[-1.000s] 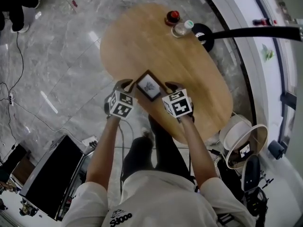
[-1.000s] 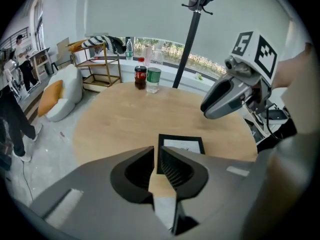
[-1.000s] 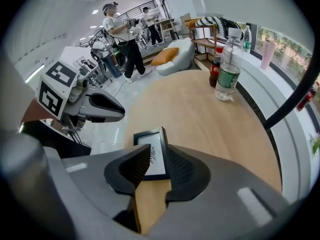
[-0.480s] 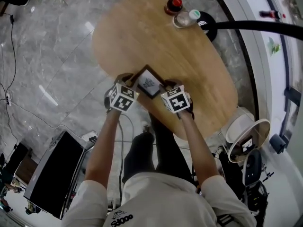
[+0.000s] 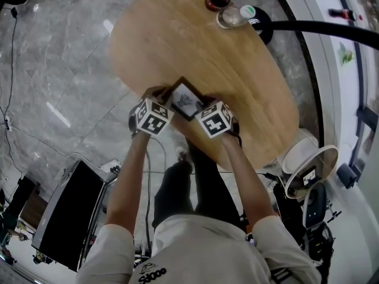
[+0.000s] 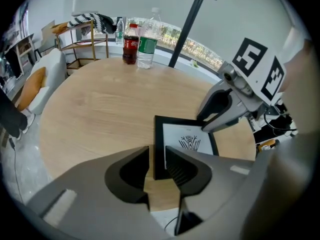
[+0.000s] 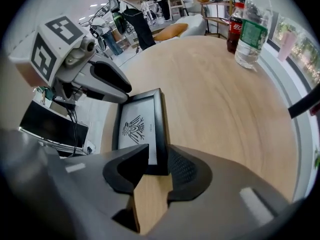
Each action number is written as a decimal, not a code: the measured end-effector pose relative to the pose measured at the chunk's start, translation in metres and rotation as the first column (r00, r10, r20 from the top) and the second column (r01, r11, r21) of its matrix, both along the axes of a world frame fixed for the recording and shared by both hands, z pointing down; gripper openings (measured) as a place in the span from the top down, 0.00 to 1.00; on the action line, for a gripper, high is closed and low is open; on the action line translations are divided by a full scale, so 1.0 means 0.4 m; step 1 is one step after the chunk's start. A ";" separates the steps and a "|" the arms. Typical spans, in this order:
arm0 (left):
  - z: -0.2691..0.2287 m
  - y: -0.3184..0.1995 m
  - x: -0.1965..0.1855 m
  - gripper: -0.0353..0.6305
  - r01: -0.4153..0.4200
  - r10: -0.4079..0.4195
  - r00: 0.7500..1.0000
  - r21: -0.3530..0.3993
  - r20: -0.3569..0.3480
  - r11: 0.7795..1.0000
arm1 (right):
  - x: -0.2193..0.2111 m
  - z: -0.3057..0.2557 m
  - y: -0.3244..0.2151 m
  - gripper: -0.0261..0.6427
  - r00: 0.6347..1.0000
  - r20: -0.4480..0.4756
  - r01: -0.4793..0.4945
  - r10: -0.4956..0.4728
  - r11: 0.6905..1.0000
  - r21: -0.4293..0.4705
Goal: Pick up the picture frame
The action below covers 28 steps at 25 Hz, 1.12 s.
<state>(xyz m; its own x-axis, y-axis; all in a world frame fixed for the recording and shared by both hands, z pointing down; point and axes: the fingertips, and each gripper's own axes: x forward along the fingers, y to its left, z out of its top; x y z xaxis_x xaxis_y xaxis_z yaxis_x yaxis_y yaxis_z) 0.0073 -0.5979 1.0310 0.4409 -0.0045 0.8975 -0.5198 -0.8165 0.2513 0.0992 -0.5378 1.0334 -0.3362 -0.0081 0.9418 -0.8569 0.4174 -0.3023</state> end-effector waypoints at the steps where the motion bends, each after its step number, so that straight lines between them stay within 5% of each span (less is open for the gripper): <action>1: 0.002 0.003 0.004 0.78 -0.003 0.003 1.000 -0.002 0.002 1.000 | 0.002 0.004 -0.001 0.78 1.000 -0.007 0.002 -0.002 1.000 0.001; 28: 0.034 0.028 0.011 0.83 0.011 -0.010 0.999 -0.022 0.049 1.000 | 0.002 0.013 0.000 0.84 0.998 -0.054 0.036 -0.035 0.999 0.020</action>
<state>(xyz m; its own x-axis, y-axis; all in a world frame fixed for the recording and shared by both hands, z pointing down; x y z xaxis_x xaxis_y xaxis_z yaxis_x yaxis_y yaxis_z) 0.0117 -0.5866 1.0447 0.3964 0.0109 0.9180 -0.5407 -0.8054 0.2431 0.1000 -0.5380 1.0384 -0.2856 -0.0168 0.9582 -0.8564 0.4533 -0.2473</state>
